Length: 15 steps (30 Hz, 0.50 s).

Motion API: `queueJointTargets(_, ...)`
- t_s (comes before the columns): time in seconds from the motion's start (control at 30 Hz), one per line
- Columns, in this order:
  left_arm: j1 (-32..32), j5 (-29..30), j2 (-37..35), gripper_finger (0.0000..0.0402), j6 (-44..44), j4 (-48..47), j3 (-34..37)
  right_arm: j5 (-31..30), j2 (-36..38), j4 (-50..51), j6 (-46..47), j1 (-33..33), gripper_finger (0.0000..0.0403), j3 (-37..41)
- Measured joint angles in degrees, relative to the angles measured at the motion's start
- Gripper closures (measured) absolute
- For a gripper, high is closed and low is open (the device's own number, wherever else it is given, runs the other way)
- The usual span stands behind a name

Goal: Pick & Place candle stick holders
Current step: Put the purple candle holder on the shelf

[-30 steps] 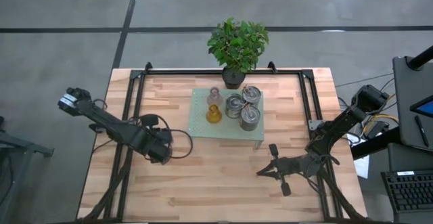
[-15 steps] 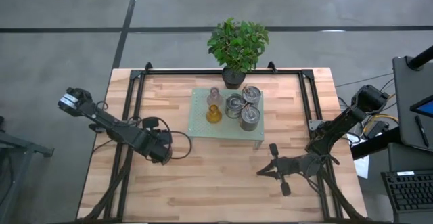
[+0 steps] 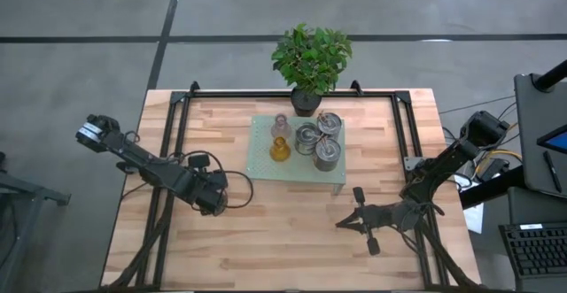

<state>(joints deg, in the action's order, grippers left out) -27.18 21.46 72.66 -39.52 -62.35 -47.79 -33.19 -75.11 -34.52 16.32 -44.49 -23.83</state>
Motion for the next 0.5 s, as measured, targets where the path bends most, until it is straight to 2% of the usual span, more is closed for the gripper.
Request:
queueJointTargets(0.3, 0.0, 1.0, 0.0, 0.0383, 1.9, -8.3, -10.6, 0.0, 0.0, 0.0, 0.0, 0.0, 0.0394, 0.0)
queueJointTargets(0.5, 0.4, 5.2, 0.0, 0.0383, 6.3, -14.8, -21.4, 0.0, 0.0, -0.1, 0.0, 0.0, 0.0394, 0.0)
